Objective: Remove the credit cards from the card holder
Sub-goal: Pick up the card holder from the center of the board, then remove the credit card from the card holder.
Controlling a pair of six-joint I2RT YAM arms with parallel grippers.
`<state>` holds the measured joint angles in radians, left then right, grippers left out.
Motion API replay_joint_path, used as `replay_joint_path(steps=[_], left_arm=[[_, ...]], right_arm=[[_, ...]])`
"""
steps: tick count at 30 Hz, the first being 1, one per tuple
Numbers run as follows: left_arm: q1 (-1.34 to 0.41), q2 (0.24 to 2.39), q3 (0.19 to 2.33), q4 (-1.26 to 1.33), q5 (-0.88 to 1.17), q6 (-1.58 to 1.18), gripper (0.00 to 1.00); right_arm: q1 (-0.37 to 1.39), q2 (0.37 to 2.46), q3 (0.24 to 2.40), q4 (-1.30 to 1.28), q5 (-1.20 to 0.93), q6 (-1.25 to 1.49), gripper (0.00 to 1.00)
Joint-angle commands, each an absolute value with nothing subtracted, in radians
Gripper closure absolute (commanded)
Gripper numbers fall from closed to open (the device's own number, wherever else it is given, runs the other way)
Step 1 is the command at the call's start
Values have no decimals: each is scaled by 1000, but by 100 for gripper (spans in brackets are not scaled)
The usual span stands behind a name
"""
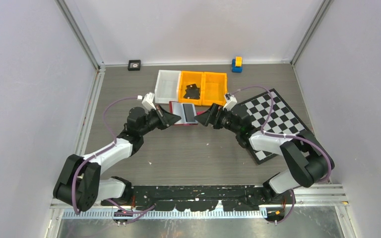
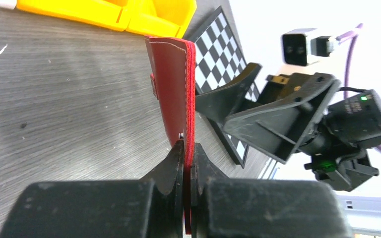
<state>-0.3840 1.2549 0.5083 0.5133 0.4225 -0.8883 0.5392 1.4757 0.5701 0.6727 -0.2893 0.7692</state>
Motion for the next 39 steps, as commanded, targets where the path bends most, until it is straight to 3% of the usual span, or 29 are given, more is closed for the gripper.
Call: replay_joint_path(steps=[1, 19, 29, 39], left_arm=[[-370, 1183, 502, 640, 450, -914, 100], [-370, 1241, 491, 891, 597, -1020, 100], [-370, 1255, 497, 828, 574, -985, 100], [-370, 1281, 502, 807, 564, -981, 100]], right_arm=[[537, 1493, 595, 695, -277, 781, 8], [492, 1563, 562, 1017, -467, 962, 8], [490, 1517, 542, 1047, -484, 940, 31], [486, 1486, 517, 1065, -465, 930, 44]])
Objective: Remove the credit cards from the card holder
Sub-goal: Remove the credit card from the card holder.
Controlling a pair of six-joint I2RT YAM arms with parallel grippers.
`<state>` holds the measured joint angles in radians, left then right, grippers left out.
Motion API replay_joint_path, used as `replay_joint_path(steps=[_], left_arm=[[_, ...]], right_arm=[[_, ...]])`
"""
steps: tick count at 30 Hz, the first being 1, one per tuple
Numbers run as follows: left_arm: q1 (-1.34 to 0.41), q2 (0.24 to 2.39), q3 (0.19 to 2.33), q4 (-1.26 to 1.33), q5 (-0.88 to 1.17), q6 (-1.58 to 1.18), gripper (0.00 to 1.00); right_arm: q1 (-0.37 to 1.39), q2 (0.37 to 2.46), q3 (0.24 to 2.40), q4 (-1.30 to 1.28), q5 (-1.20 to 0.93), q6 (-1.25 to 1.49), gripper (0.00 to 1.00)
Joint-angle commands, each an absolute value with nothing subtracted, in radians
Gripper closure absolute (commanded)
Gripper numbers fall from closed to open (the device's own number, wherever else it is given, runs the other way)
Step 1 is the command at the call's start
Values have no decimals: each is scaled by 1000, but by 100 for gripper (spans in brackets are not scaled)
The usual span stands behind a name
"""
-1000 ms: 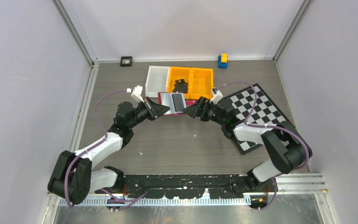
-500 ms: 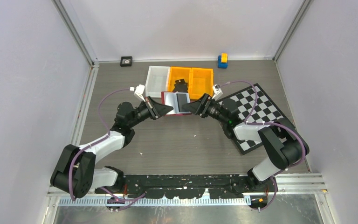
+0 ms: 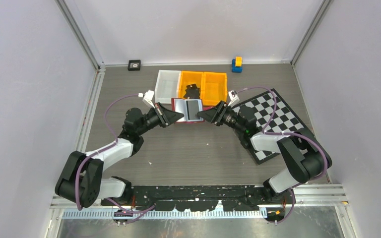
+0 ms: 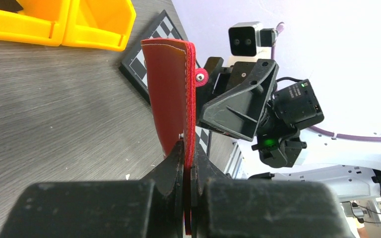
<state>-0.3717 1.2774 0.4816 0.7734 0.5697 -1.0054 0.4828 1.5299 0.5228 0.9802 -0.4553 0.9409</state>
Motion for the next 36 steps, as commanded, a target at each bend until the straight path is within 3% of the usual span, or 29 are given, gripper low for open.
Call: replay_joint_path(steps=[1, 14, 18, 28, 36], left_arm=[[-370, 1285, 502, 800, 560, -980, 100], [-370, 1295, 505, 792, 560, -977, 100], [-370, 1297, 507, 797, 566, -977, 100], [-370, 1308, 510, 819, 583, -983, 100], [-370, 1262, 505, 744, 534, -955, 100]], right_arm=[[485, 1485, 514, 1069, -464, 930, 45], [482, 1490, 515, 1080, -469, 943, 61], [481, 1498, 520, 1089, -479, 951, 70], [481, 1523, 533, 1106, -506, 968, 73], [476, 1509, 531, 1084, -494, 967, 97]])
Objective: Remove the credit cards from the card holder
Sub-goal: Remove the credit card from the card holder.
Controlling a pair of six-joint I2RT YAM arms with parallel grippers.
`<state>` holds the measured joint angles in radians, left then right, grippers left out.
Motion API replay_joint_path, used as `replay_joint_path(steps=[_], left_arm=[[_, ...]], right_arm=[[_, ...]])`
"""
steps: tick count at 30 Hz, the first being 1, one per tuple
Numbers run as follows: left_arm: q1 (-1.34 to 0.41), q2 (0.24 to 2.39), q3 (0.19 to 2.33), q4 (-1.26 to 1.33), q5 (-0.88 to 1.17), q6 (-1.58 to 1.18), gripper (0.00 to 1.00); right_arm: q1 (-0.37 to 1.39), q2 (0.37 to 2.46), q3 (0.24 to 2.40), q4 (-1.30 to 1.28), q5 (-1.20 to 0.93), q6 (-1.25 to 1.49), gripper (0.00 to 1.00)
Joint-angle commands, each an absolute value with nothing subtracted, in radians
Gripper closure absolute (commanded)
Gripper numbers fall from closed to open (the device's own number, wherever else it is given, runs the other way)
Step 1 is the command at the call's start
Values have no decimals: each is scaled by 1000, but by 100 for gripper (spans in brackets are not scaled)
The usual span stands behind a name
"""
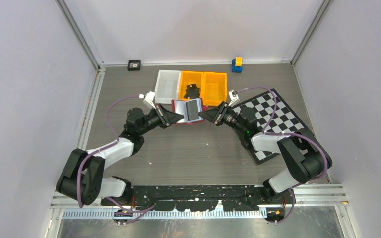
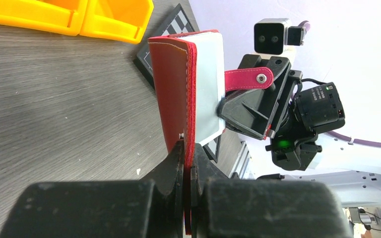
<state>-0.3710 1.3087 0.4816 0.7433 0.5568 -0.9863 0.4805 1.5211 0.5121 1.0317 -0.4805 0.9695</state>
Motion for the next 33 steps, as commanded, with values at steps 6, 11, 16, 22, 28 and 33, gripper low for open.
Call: replay_joint_path(steps=[6, 11, 16, 22, 28, 33], left_arm=[[-370, 1186, 510, 568, 436, -898, 99], [-370, 1160, 522, 440, 350, -869, 71], [-370, 1124, 553, 276, 248, -833, 46], [-370, 1049, 555, 172, 142, -818, 40], [-370, 1025, 496, 321, 209, -828, 42], [-370, 1086, 506, 407, 306, -836, 47]], right_arm=[[463, 1480, 507, 1081, -460, 964, 99], [456, 1467, 496, 1079, -448, 964, 100], [454, 1457, 505, 1036, -440, 946, 99], [453, 1453, 525, 930, -397, 907, 99], [454, 1482, 557, 840, -385, 888, 99], [456, 1505, 572, 829, -396, 890, 100]])
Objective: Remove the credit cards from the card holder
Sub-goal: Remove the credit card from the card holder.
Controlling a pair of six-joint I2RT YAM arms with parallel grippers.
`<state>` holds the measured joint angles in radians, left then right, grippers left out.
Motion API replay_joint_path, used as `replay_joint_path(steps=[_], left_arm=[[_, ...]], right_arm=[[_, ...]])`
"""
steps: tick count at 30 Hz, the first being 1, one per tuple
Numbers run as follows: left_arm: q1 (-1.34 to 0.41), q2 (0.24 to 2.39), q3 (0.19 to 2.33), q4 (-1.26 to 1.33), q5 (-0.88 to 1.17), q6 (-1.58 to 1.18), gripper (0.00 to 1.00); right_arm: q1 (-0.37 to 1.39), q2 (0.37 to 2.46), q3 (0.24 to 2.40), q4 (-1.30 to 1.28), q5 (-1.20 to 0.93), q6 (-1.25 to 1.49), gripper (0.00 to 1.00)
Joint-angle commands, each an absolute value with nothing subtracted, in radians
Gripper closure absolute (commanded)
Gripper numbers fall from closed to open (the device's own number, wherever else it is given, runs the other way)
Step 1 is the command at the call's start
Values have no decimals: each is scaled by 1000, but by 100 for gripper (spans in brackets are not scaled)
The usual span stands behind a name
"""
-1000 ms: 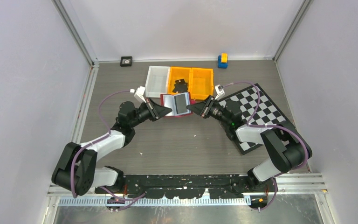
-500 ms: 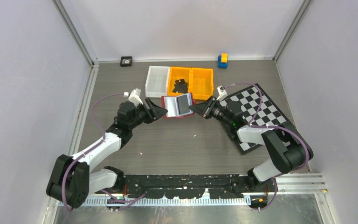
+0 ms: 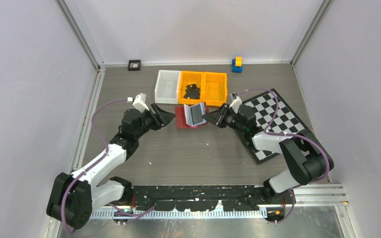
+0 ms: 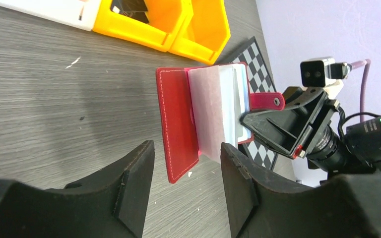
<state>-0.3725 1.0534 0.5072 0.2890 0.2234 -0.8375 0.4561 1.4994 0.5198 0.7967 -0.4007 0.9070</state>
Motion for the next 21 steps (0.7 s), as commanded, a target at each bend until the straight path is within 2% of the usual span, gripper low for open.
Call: replay_joint_path(steps=[1, 4, 7, 10, 13, 18, 21], left_arm=[[-370, 1091, 503, 431, 321, -841, 47], [-379, 1091, 497, 477, 338, -847, 48], [-453, 1099, 536, 456, 263, -819, 54], [-554, 1142, 676, 278, 195, -756, 61], [-615, 1215, 833, 166, 167, -698, 62], [-613, 1376, 900, 181, 259, -688, 88], [-597, 1470, 920, 186, 324, -713, 100]], right_arm=[[456, 1506, 576, 819, -393, 887, 100], [455, 1508, 589, 765, -371, 867, 100], [460, 1517, 614, 698, -344, 836, 99], [464, 1534, 628, 678, -337, 827, 99], [465, 1530, 625, 676, -335, 824, 100], [468, 1519, 621, 678, -334, 821, 100], [467, 1517, 616, 692, -337, 815, 99]])
